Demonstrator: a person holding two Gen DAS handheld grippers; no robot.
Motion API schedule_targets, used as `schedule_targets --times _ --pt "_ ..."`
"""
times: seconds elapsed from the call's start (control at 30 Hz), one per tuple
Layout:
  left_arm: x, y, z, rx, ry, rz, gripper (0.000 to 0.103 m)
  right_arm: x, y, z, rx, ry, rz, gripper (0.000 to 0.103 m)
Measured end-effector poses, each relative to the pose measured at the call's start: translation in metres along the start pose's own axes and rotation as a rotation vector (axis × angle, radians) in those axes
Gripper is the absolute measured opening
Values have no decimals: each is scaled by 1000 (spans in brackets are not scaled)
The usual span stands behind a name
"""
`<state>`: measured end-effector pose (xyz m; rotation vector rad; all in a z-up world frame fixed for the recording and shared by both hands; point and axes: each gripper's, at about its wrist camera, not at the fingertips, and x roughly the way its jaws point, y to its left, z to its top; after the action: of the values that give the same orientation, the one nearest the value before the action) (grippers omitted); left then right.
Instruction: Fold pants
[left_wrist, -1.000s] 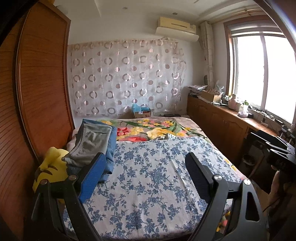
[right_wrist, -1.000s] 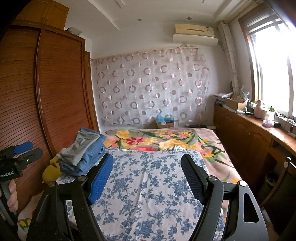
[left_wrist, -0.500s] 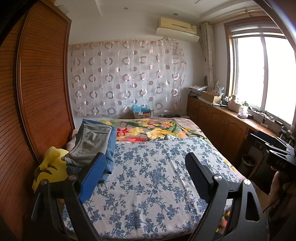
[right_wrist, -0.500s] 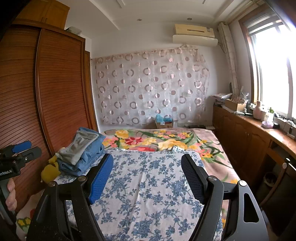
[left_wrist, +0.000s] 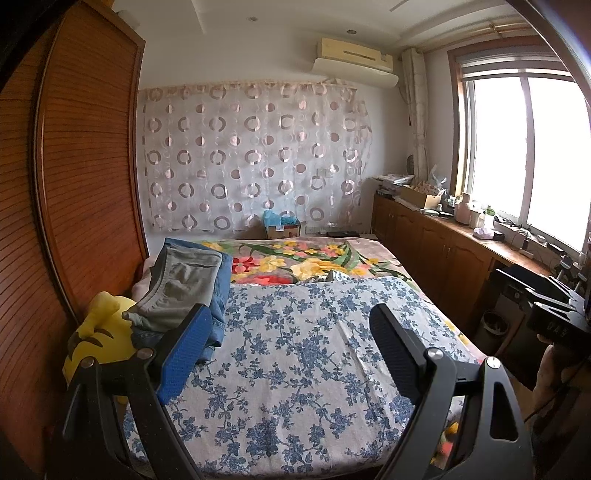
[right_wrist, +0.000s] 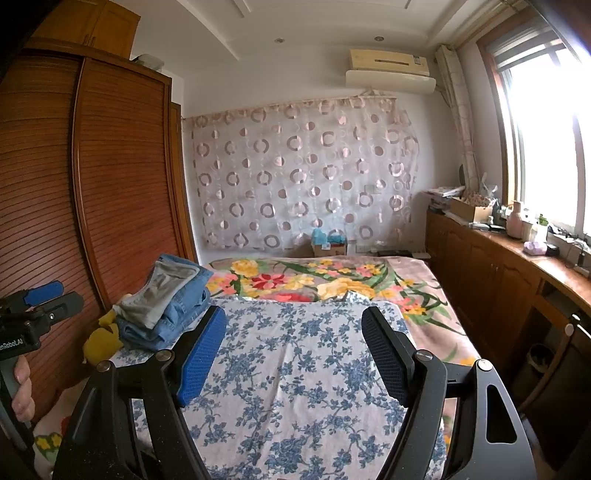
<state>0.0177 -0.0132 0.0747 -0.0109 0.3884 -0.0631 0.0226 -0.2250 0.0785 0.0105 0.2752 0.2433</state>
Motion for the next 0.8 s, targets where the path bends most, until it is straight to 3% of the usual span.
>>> schedule_targets --times 0.8 --pt "0 1 -1 -1 -1 0 88 1 0 -2 -4 0 -6 78"
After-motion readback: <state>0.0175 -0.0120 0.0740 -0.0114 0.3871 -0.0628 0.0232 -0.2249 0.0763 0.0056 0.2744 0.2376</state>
